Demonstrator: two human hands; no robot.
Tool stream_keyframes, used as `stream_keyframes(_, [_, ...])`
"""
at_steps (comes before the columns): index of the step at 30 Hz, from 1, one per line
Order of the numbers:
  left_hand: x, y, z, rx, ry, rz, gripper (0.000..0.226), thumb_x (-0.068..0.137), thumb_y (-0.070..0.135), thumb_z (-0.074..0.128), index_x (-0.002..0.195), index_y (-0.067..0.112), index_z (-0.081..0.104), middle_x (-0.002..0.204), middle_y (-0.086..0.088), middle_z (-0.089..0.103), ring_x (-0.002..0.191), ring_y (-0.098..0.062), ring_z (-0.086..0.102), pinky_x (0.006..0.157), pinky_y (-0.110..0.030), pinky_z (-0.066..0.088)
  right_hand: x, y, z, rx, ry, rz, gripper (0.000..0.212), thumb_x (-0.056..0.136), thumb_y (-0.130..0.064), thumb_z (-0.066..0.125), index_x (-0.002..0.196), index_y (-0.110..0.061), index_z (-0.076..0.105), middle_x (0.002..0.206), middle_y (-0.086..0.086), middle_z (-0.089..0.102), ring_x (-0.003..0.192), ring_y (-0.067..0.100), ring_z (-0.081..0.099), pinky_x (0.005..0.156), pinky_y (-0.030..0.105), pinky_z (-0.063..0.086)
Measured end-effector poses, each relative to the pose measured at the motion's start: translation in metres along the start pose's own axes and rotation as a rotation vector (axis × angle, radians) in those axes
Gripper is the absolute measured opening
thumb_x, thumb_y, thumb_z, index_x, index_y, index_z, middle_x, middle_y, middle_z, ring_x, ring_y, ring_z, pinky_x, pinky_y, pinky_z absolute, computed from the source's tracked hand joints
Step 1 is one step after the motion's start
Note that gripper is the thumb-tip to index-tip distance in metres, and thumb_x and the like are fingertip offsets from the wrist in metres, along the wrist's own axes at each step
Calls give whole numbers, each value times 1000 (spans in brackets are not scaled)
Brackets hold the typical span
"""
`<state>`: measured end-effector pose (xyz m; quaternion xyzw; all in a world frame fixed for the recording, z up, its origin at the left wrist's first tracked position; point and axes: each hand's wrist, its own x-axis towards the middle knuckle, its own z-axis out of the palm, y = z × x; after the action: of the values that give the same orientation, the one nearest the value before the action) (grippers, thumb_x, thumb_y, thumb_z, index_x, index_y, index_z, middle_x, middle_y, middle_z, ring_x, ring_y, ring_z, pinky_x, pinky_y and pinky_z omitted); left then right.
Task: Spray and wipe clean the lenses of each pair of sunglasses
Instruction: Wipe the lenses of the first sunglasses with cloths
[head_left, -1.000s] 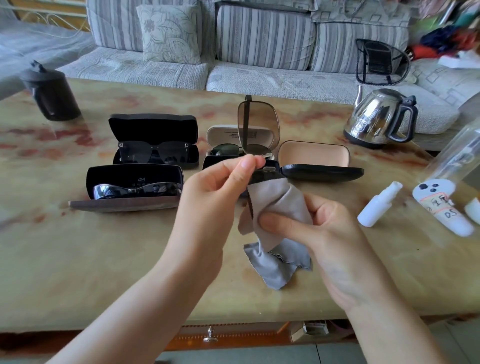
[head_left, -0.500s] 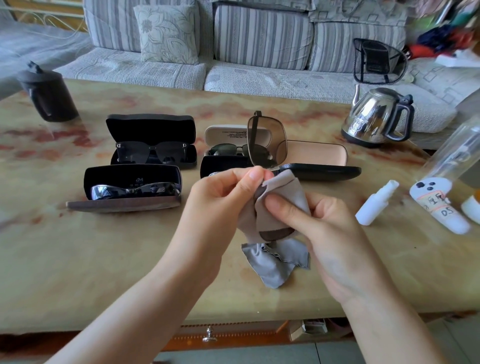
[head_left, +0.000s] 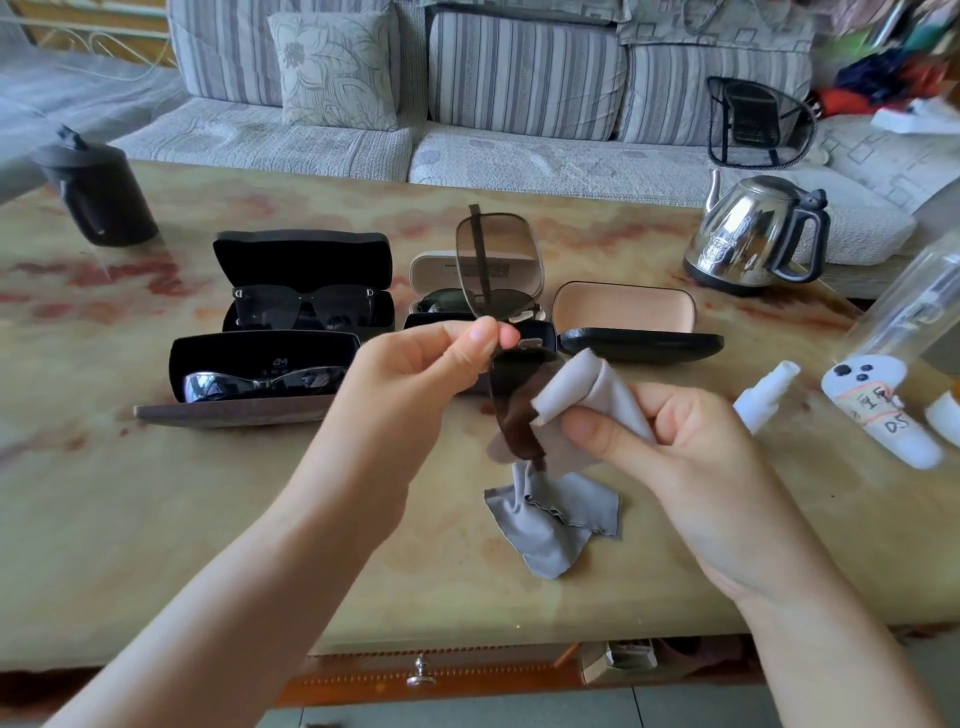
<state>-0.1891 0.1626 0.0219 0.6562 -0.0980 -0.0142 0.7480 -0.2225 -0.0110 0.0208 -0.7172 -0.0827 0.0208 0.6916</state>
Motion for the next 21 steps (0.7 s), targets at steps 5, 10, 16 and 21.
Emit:
stream_keyframes(5, [-3, -3, 5, 58, -139, -23, 28, 84, 33, 55, 84, 10, 71, 78, 4, 70, 80, -4, 62, 79, -14, 47, 7, 5, -4, -84, 210, -170, 22, 84, -36, 62, 86, -18, 76, 84, 1, 75, 85, 8, 67, 82, 22, 52])
stream_keyframes(10, [-7, -4, 13, 153, -177, -5, 21, 88, 25, 59, 73, 20, 72, 69, 11, 70, 68, 5, 61, 67, -4, 42, 8, 6, 1, -42, 178, -226, 33, 92, -38, 54, 84, -11, 71, 79, 8, 72, 81, 25, 67, 83, 32, 53])
stream_keyframes(16, [-9, -6, 16, 345, -127, 61, 21, 89, 20, 64, 70, 24, 73, 72, 9, 73, 67, 0, 63, 68, -9, 45, 7, 6, 6, 128, 188, -47, 8, 66, -27, 75, 69, -19, 76, 70, -1, 70, 70, 8, 62, 69, 17, 50])
stream_keyframes(21, [-15, -5, 23, 464, -129, 76, 23, 86, 27, 65, 65, 35, 69, 78, 11, 69, 73, 0, 60, 68, -7, 39, 8, 6, 8, 223, 238, 71, 20, 54, -28, 75, 69, -15, 74, 65, -1, 66, 61, 10, 60, 64, 19, 51])
